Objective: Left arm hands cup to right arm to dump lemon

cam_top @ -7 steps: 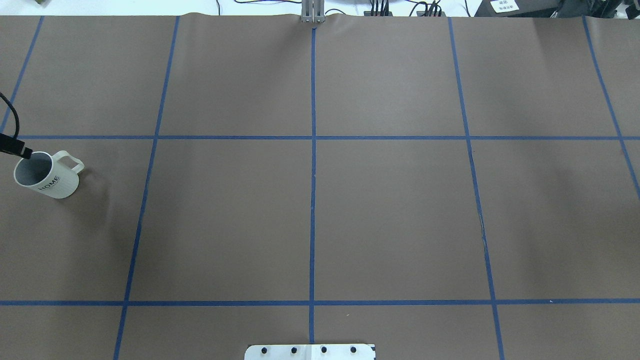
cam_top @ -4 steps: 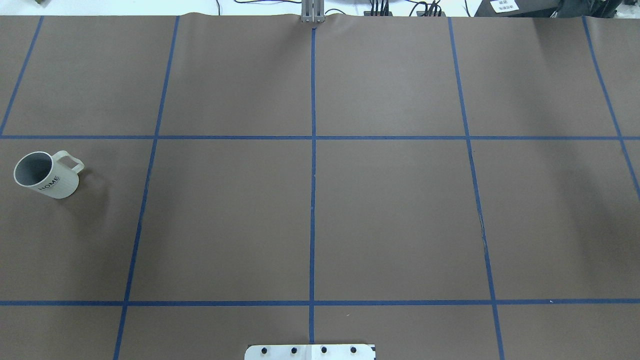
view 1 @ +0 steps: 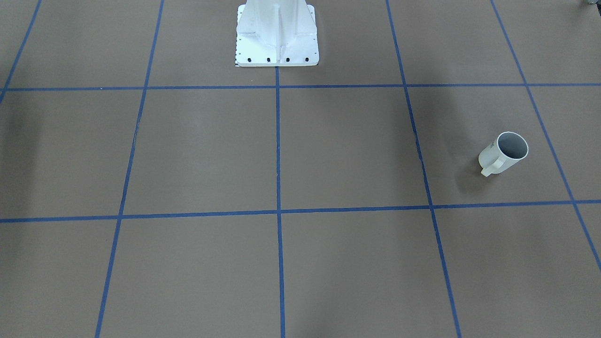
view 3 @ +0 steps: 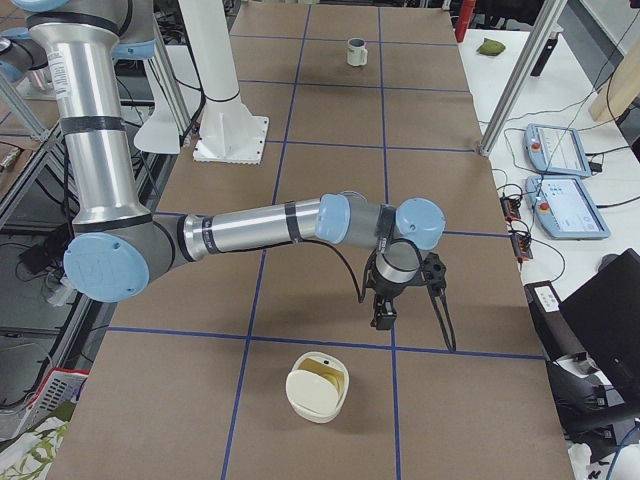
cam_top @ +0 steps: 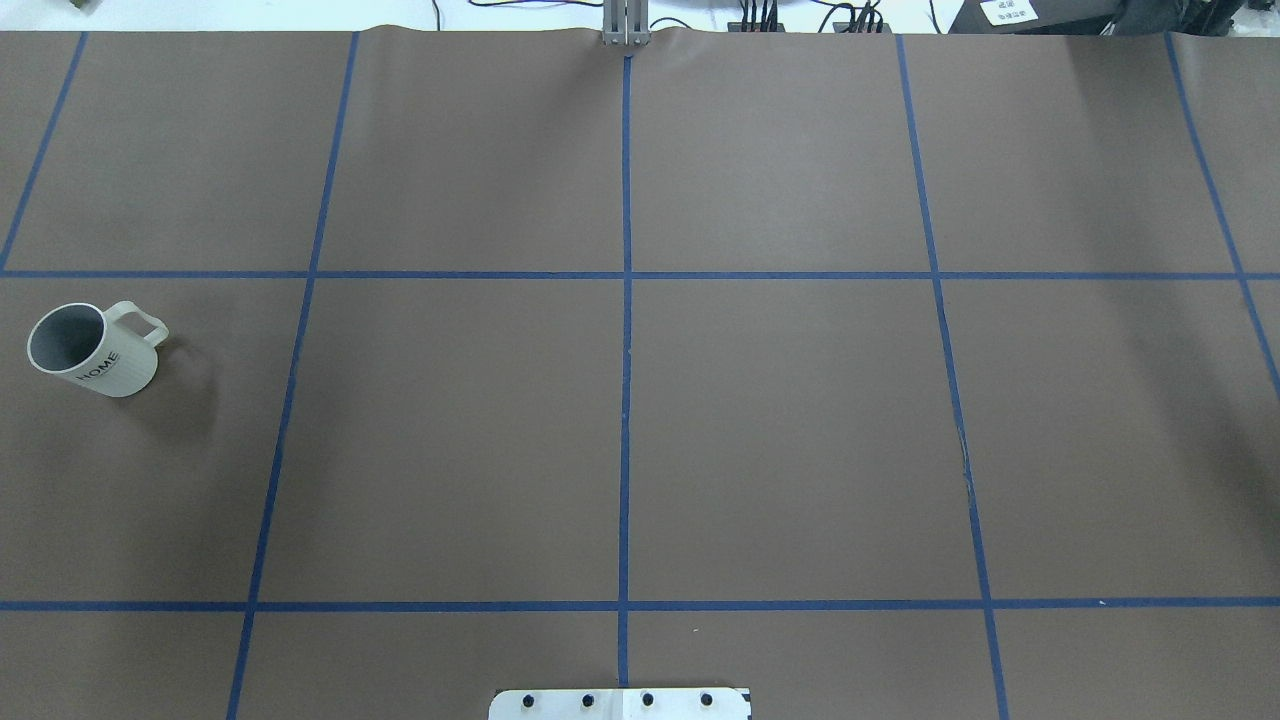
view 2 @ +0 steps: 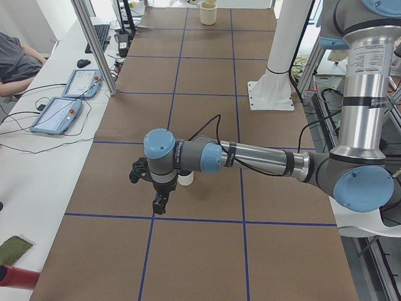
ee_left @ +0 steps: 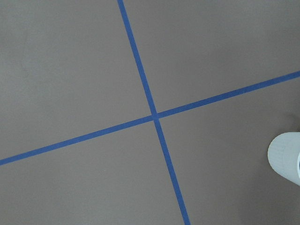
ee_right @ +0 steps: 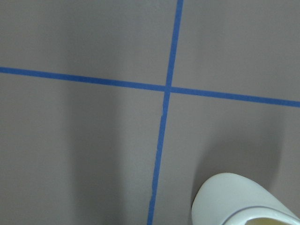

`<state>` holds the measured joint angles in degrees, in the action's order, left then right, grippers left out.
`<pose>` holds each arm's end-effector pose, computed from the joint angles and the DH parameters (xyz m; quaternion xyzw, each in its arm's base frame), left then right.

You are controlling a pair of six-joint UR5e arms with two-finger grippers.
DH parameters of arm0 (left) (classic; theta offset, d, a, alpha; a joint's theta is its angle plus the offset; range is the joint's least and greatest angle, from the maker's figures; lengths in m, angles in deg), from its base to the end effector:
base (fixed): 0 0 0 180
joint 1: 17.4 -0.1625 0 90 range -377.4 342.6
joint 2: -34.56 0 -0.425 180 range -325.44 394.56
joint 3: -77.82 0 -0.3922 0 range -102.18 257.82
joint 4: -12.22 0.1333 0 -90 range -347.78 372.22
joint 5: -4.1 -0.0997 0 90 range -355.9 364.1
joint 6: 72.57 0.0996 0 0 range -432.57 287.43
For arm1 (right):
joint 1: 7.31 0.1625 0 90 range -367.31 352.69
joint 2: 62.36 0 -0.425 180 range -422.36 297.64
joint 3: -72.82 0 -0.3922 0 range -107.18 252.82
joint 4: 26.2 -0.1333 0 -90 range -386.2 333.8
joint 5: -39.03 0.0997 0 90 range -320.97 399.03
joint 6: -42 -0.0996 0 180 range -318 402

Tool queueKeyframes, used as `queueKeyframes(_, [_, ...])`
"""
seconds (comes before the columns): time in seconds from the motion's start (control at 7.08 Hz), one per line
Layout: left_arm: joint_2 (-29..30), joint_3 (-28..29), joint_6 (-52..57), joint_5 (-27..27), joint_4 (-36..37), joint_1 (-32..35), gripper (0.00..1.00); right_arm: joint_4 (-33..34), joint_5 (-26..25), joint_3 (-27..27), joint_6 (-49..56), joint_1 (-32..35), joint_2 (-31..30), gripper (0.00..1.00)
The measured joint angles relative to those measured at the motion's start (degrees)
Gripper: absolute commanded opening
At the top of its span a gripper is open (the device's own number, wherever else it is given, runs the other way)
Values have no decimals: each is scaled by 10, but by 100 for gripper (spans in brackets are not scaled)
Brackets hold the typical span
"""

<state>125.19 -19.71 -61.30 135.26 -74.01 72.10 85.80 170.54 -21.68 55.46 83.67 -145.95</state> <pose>-0.0634 -0.4986 0.5989 0.0687 0.3463 0.1093 0.9292 0.0761 -0.5148 0.6030 -0.0453 -0.3613 -0.0671 0.9289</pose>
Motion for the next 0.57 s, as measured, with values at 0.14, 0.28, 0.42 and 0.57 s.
queueKeyframes(0.14, [-7, -8, 2, 0, 5, 1, 100, -20, -13, -6, 1, 3, -23, 100])
queueKeyframes(0.28, [-14, -15, 3, 1, 5, 1, 100, -75, -27, -7, 1, 4, -49, 100])
queueKeyframes(0.42, [-18, -19, 3, 1, 4, 2, 100, -125, -38, -5, 0, 5, -72, 100])
queueKeyframes(0.57, [-19, -19, 2, 1, 4, 2, 100, -151, -43, -4, 0, 5, -85, 100])
